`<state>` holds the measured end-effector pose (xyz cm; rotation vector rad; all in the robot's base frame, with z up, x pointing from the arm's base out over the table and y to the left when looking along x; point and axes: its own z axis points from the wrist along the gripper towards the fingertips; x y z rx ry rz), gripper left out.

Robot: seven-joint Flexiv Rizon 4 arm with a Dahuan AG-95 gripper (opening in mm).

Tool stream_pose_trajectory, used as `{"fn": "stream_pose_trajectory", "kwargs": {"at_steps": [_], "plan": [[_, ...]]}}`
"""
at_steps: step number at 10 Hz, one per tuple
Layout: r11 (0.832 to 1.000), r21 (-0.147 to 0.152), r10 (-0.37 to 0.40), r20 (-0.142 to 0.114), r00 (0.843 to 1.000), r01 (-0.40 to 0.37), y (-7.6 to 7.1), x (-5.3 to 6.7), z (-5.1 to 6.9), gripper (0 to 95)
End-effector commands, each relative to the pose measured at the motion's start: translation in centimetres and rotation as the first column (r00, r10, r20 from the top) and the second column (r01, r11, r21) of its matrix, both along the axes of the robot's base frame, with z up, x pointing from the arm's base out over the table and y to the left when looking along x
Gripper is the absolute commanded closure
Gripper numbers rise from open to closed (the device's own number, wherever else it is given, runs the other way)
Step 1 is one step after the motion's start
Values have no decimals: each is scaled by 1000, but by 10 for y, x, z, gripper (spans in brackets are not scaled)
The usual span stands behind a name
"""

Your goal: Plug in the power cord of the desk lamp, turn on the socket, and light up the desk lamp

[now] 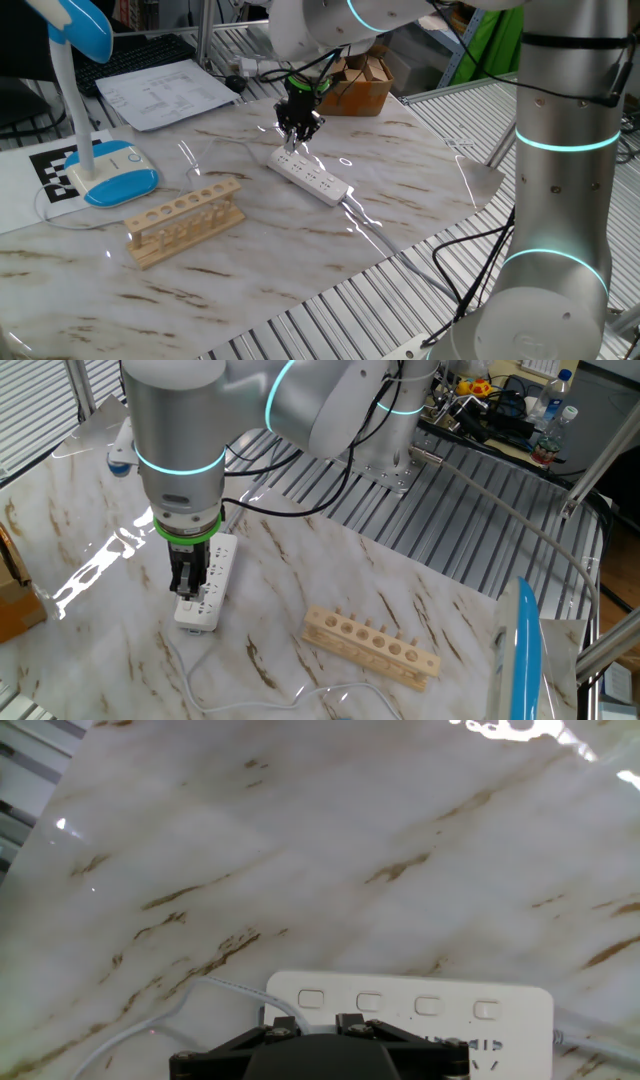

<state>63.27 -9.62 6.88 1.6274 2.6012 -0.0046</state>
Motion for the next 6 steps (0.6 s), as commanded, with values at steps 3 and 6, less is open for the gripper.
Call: {"fn": "stream_pose_trajectory", "kwargs": {"at_steps": [3, 6], "plan": [[999, 10, -35, 21, 999, 35, 1, -1, -6, 950], [999, 13, -38, 29, 999, 38, 2, -1, -8, 950]]}}
